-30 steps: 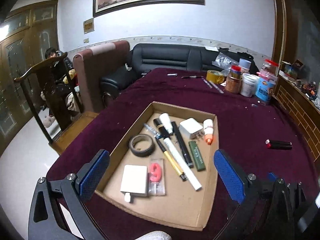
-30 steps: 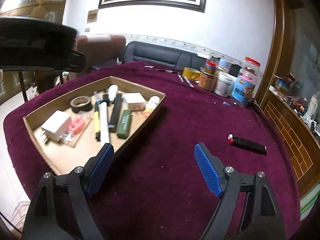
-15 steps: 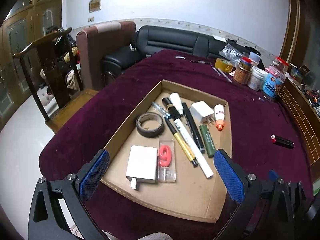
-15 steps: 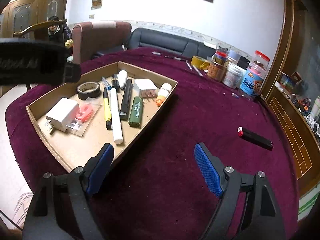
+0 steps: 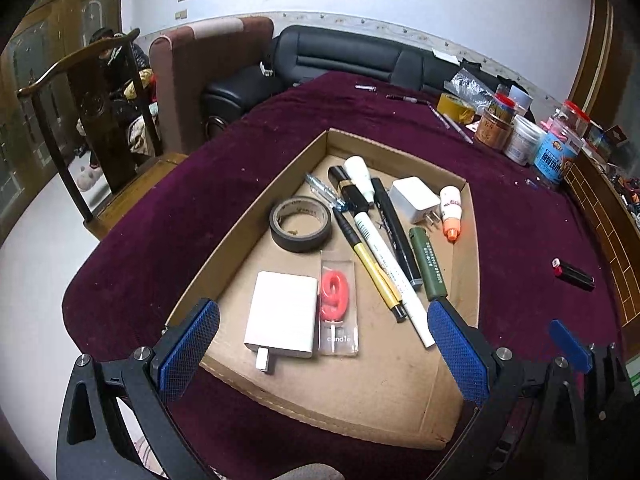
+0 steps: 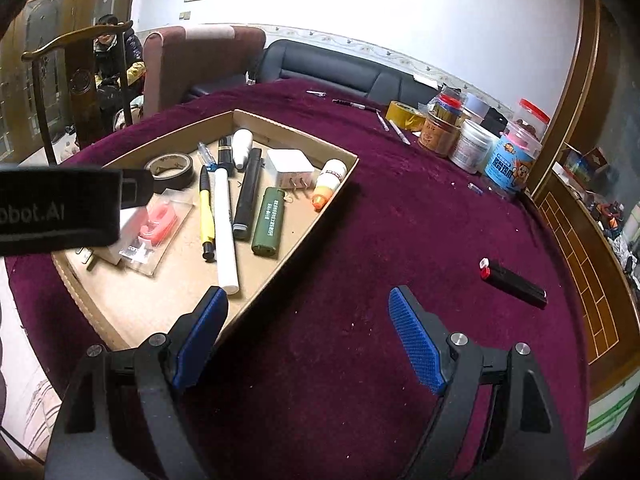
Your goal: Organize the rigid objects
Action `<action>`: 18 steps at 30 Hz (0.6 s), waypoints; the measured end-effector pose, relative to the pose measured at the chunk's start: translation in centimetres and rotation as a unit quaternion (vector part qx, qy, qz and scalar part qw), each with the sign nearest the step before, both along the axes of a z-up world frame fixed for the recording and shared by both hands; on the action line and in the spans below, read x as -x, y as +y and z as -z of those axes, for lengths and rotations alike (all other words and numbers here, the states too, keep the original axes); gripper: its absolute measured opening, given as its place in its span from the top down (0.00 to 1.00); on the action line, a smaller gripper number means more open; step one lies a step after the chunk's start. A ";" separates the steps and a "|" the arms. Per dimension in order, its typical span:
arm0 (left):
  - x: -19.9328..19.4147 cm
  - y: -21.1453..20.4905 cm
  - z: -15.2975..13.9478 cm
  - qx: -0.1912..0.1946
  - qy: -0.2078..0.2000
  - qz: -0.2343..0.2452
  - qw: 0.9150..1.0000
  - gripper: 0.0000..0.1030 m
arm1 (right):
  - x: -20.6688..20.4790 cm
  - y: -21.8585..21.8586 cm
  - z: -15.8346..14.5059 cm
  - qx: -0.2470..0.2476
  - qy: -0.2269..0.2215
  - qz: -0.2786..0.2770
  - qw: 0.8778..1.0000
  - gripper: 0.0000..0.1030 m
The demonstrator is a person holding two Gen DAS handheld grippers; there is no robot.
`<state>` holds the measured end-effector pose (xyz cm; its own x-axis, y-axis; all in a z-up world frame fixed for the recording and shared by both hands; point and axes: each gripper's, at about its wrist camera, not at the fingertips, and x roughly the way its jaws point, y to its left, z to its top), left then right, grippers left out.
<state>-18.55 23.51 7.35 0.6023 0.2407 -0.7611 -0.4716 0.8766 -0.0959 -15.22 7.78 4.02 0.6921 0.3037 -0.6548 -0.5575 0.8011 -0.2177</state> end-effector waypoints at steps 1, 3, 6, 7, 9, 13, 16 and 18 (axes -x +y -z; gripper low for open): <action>-0.1 0.0 0.0 0.000 0.001 0.000 1.000 0.01 | -0.2 0.1 -0.1 0.000 0.000 0.000 1.000 0.19; -0.2 0.0 0.1 0.001 0.003 0.000 1.000 0.01 | -0.4 0.1 -0.2 0.001 0.000 -0.001 1.000 0.19; -0.3 0.1 0.1 0.002 0.006 0.000 1.000 0.01 | -0.6 0.3 -0.3 0.002 0.000 -0.002 1.000 0.19; -0.4 0.1 0.2 0.003 0.007 0.000 1.000 0.01 | -0.7 0.3 -0.3 0.003 0.000 -0.003 1.000 0.19; -0.5 0.1 0.3 0.004 0.010 0.000 1.000 0.01 | -0.8 0.4 -0.2 0.004 0.003 -0.003 1.000 0.19; -0.8 0.1 0.5 0.002 0.018 -0.003 1.000 0.01 | -0.9 0.3 -0.1 0.002 0.008 -0.007 1.000 0.19; -0.8 0.0 0.5 0.001 0.022 -0.005 1.000 0.01 | -1.1 0.1 0.0 -0.002 0.012 -0.007 1.000 0.19; -0.9 -0.1 0.5 0.002 0.023 -0.005 1.000 0.01 | -1.2 -0.1 0.1 -0.004 0.016 -0.006 1.000 0.19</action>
